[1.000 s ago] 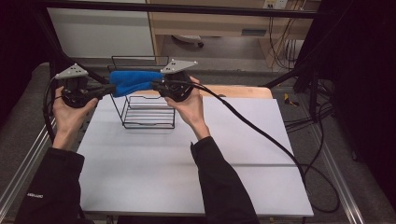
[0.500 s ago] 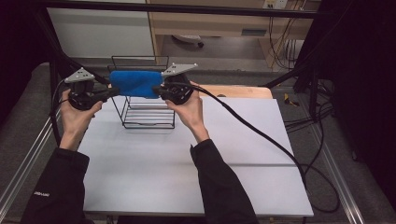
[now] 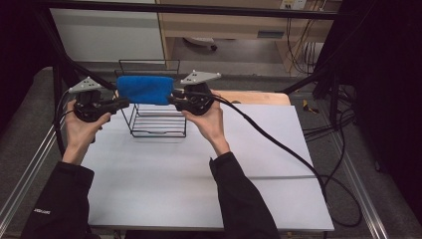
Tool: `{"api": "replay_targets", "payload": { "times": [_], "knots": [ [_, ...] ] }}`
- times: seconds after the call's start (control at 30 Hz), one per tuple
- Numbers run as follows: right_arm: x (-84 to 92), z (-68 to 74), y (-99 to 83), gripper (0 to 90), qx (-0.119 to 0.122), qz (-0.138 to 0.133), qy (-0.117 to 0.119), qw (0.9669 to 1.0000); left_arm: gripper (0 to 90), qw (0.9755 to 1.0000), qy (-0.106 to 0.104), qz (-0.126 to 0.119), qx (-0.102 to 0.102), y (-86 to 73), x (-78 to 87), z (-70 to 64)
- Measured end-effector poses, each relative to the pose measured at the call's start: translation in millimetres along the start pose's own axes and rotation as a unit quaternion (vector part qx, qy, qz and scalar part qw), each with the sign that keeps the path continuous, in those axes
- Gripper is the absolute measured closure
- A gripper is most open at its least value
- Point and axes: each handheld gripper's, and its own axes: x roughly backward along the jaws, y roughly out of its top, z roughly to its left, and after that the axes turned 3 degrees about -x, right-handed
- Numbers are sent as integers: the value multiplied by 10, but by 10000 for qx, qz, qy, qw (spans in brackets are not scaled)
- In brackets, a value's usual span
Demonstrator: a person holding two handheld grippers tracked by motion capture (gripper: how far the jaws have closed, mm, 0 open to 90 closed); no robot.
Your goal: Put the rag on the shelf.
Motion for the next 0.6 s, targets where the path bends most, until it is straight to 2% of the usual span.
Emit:
{"api": "replay_targets", "payload": {
  "times": [0.1, 0.17, 0.33, 0.47, 0.53, 0.6],
  "knots": [
    [171, -45, -34, 560, -50, -4, -56, 10000, 667, 9999, -44, 102, 23, -81, 17, -36],
    [287, -91, -79, 483, -193, 36, -28, 9998, 612, 9998, -58, 174, -3, -142, 28, -61],
    [581, -216, -248, 296, -340, 138, -164, 9992, 477, 9993, -49, 361, -96, -311, 28, -132],
    [815, -336, -428, 195, -469, 158, -360, 9981, 375, 9984, -11, 527, -188, -441, 3, -201],
    [926, -402, -528, 148, -642, 172, -350, 9972, 341, 9983, -51, 549, -165, -503, -16, -232],
    [1042, -456, -632, 115, -711, 159, -421, 9965, 314, 9981, -126, 584, -153, -568, -35, -268]
  ]
}}
